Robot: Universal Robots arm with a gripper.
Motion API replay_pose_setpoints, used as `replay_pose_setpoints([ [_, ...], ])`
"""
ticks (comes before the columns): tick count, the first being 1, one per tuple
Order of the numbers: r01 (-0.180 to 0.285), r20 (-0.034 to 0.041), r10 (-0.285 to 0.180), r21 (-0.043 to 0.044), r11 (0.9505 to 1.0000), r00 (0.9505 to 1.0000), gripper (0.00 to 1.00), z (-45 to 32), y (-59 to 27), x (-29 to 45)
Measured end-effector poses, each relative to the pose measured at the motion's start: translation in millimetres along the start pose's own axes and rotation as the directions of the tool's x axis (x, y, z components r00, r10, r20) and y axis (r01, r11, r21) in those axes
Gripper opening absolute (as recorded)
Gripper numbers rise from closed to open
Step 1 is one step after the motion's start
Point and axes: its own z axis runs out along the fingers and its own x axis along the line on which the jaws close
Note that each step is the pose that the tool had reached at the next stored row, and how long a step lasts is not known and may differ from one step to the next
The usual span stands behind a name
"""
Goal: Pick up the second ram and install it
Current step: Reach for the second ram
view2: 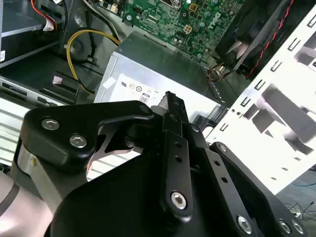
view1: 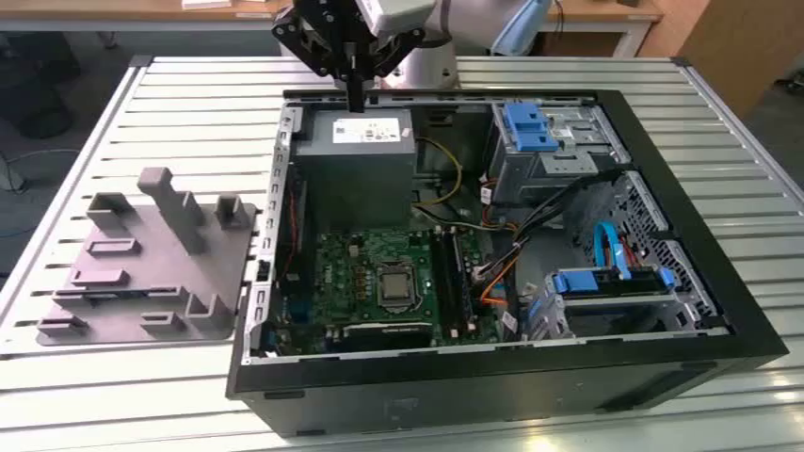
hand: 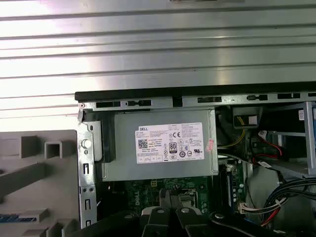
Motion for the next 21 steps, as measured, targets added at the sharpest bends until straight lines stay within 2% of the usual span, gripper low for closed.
replay_pose_setpoints([
  [5, 0.0, 0.0, 0.0, 0.0002, 1.0, 1.0, 0.1, -0.1, 0.0, 0.5],
  [8, 0.0, 0.0001, 0.0, 0.0, 1.0, 1.0, 0.1, -0.2, -0.5, 6.3],
  [16, 0.0, 0.0001, 0.0, 0.0, 1.0, 1.0, 0.1, -1.1, -3.0, 40.0],
  [21, 0.0, 0.0, 0.0, 0.0001, 1.0, 1.0, 0.1, -1.5, -4.2, 55.3],
])
